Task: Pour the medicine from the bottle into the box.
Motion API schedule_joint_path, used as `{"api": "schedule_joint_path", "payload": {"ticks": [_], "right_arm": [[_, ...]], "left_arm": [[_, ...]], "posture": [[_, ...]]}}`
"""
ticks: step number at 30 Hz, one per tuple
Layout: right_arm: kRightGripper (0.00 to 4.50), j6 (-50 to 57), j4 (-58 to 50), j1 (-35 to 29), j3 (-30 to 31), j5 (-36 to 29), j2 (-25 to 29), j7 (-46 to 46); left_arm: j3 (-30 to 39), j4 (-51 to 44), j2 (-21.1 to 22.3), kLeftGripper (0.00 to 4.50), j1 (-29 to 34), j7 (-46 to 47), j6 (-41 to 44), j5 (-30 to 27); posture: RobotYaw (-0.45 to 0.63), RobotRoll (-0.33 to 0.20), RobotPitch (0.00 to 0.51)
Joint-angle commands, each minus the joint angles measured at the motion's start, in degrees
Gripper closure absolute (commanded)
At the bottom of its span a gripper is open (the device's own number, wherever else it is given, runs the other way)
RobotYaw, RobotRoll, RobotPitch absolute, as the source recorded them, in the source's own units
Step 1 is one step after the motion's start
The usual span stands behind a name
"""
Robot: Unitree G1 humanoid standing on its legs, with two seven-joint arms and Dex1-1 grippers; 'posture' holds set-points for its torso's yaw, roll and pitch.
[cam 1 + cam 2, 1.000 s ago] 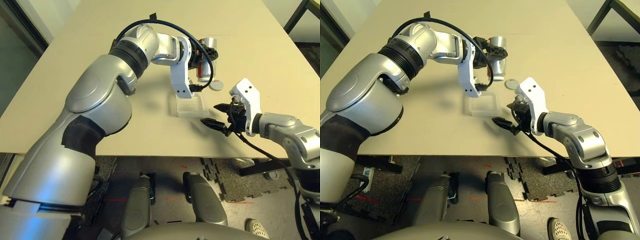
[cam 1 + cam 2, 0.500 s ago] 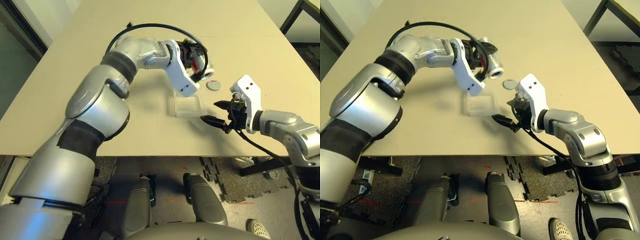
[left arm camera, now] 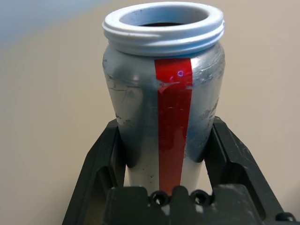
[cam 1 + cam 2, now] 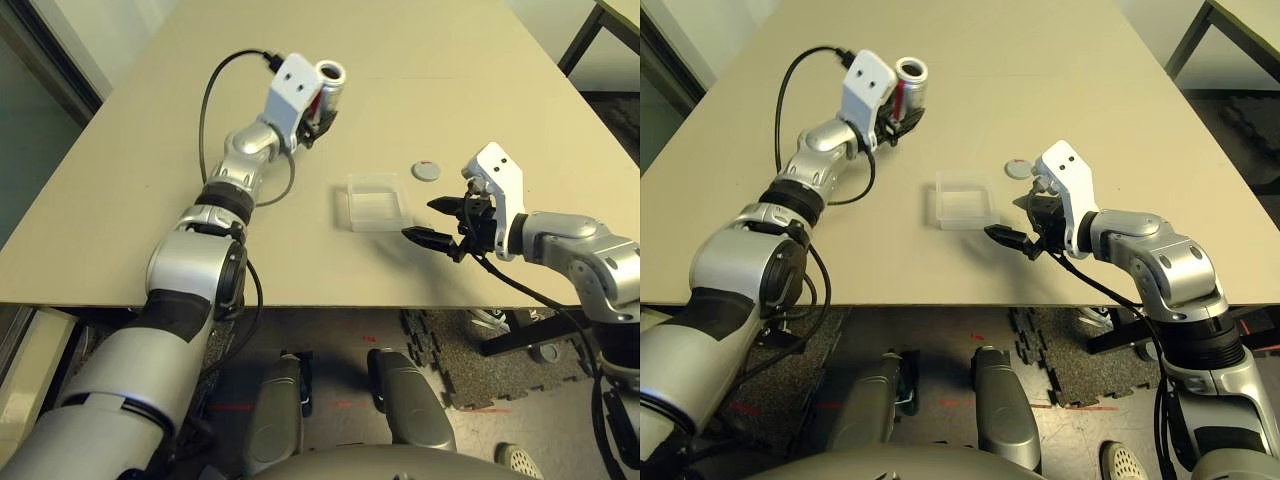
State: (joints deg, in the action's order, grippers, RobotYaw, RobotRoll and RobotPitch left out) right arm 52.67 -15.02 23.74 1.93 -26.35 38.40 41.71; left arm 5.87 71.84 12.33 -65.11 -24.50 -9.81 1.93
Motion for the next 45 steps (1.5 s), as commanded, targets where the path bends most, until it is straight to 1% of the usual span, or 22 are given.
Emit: {"api": "schedule_joint_path", "payload": {"ticks": [1, 4, 8, 11, 12, 13, 15, 16, 18, 20, 22, 23, 25, 27, 28, 30, 32, 36, 41, 45], "right_arm": [[0.00, 0.85, 0.24, 0.27, 0.92, -0.01, 0.51, 0.52], [0.00, 1.21, -0.15, 0.10, 0.74, -0.12, 0.62, 0.57], [0.00, 1.49, -0.49, -0.18, 0.61, -0.17, 0.63, 0.53], [0.00, 1.75, -0.65, -0.24, 0.50, -0.23, 0.47, 0.31], [0.00, 1.83, -0.68, -0.25, 0.48, -0.24, 0.39, 0.22], [0.00, 1.87, -0.63, -0.23, 0.50, -0.21, 0.28, 0.12], [0.00, 1.72, -0.49, -0.43, 0.50, -0.08, 0.24, 0.09], [0.00, 1.65, -0.38, -0.44, 0.55, -0.01, 0.21, 0.08], [0.00, 1.41, 0.09, -0.33, 0.62, 0.20, 0.18, 0.08], [0.00, 0.87, 0.77, -0.32, 0.84, 0.77, 0.30, 0.01], [0.00, 0.28, 1.24, -0.58, 1.09, 1.45, 0.43, -0.14], [0.00, 0.16, 1.46, -0.60, 1.17, 1.70, 0.21, -0.33], [0.00, 0.06, 1.64, -0.71, 1.25, 2.01, -0.24, -0.65], [0.00, -0.02, 1.81, -0.79, 1.07, 2.16, -0.92, -1.13], [0.00, -0.05, 1.87, -0.81, 1.00, 2.23, -1.15, -1.29], [0.00, -0.35, 2.03, -1.02, 0.84, 2.59, -1.69, -1.86], [0.00, -0.83, 2.33, -1.38, 0.46, 2.85, -1.95, -2.26], [0.00, -1.12, 2.31, -2.04, 0.15, 2.96, -2.07, -2.57], [0.00, -0.73, 1.62, -3.07, -0.58, 2.64, -1.44, -2.65], [0.00, -0.64, 1.63, -3.35, -0.63, 2.46, -0.96, -2.38]], "left_arm": [[1.81, -1.58, -1.14, 1.96, 2.48, 2.72, 3.34, -2.38], [2.74, -2.48, -1.88, 1.96, 4.05, 4.70, 4.28, -3.30], [2.47, -3.24, -2.04, 1.96, 4.48, 5.23, 4.88, -3.37], [1.09, -3.57, -1.52, 1.96, 3.51, 4.58, 3.85, -2.17], [-1.27, -4.06, -0.90, 1.96, 2.73, 3.67, 1.65, 0.11], [-4.89, -4.67, 0.00, 1.96, 1.94, 2.53, -1.53, 3.70], [-14.62, -6.39, 2.36, 1.97, -0.84, 0.69, -10.61, 13.22], [-17.44, -6.57, 3.07, 1.97, -1.82, 0.49, -13.39, 15.83], [-26.40, -6.54, 5.08, 1.97, -6.18, 0.95, -20.26, 25.09], [-35.92, -6.27, 6.72, 1.97, -12.15, 4.14, -27.44, 35.61], [-43.97, -5.26, 7.07, 1.97, -17.55, 8.45, -30.54, 44.55], [-47.59, -4.54, 6.98, 1.97, -19.73, 10.62, -30.82, 48.56], [-53.70, -3.54, 6.40, 1.97, -23.11, 15.17, -31.73, 55.17], [-59.36, -3.25, 5.45, 1.97, -25.37, 19.86, -32.68, 61.11], [-61.09, -2.95, 5.08, 1.97, -26.01, 21.67, -33.10, 62.86], [-65.62, -3.25, 3.88, 1.97, -27.66, 26.84, -31.40, 68.14], [-67.37, -2.84, 1.86, 1.97, -29.68, 31.13, -29.63, 70.44], [-68.63, -1.13, -0.83, 1.97, -31.52, 34.18, -28.37, 72.08], [-69.20, -0.35, -1.25, 1.97, -30.66, 34.86, -29.78, 72.14], [-67.66, -0.18, -0.65, 1.97, -28.94, 32.42, -31.52, 69.97]], "posture": [[-0.15, 0.000, 0.162], [-0.16, 0.000, 0.165], [-0.16, 0.000, 0.166], [-0.16, 0.000, 0.165], [-0.16, 0.000, 0.164], [-0.16, 0.000, 0.163], [-0.16, 0.000, 0.160], [-0.16, 0.000, 0.159], [-0.15, 0.000, 0.152], [-0.15, 0.000, 0.147], [-0.15, 0.000, 0.142], [-0.15, 0.000, 0.139], [-0.15, 0.000, 0.134], [-0.16, 0.000, 0.127], [-0.16, 0.000, 0.127], [-0.18, 0.000, 0.120], [-0.18, 0.000, 0.119], [-0.19, 0.000, 0.120], [-0.20, 0.000, 0.123], [-0.19, 0.000, 0.129]]}}
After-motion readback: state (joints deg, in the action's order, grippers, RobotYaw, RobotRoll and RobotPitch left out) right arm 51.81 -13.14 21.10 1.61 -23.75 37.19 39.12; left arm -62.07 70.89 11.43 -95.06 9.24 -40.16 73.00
